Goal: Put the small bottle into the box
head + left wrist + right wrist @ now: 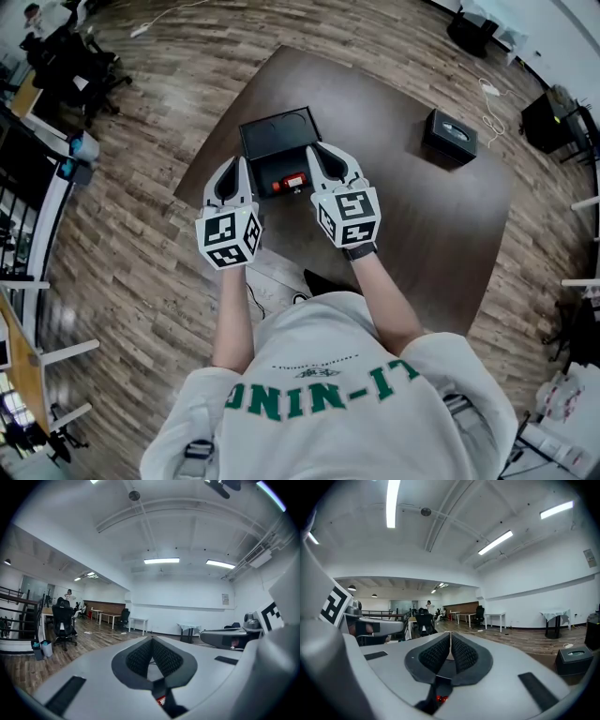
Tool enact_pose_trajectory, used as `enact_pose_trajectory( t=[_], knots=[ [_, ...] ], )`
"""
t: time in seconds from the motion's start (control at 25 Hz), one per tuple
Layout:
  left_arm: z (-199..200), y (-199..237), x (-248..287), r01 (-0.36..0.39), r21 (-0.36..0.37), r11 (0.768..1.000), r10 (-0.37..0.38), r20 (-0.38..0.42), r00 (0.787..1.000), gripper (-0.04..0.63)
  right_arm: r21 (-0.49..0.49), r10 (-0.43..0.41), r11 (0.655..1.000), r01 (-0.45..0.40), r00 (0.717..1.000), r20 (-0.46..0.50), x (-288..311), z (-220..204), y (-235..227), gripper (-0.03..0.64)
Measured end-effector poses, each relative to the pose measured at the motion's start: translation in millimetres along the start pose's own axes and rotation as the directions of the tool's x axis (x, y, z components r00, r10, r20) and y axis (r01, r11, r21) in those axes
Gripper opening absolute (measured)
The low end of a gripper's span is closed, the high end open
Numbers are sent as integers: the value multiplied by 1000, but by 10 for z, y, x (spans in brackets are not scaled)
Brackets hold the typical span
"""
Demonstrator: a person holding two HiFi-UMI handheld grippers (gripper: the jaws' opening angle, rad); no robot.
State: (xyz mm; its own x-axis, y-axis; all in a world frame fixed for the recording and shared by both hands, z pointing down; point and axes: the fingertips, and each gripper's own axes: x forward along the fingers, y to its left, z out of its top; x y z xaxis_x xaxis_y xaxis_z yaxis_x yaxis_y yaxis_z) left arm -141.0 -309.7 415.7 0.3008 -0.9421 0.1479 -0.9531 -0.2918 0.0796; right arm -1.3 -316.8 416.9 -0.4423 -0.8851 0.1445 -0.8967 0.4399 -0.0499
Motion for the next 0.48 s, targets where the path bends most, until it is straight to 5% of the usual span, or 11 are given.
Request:
enact_pose_trajectory(
  t=[0.48],
  knots=[
    [-23,7,-59,3,12,1000,-3,5,1000,9,-1,-12,1000,12,1000,9,-8,-23,103,15]
  ],
)
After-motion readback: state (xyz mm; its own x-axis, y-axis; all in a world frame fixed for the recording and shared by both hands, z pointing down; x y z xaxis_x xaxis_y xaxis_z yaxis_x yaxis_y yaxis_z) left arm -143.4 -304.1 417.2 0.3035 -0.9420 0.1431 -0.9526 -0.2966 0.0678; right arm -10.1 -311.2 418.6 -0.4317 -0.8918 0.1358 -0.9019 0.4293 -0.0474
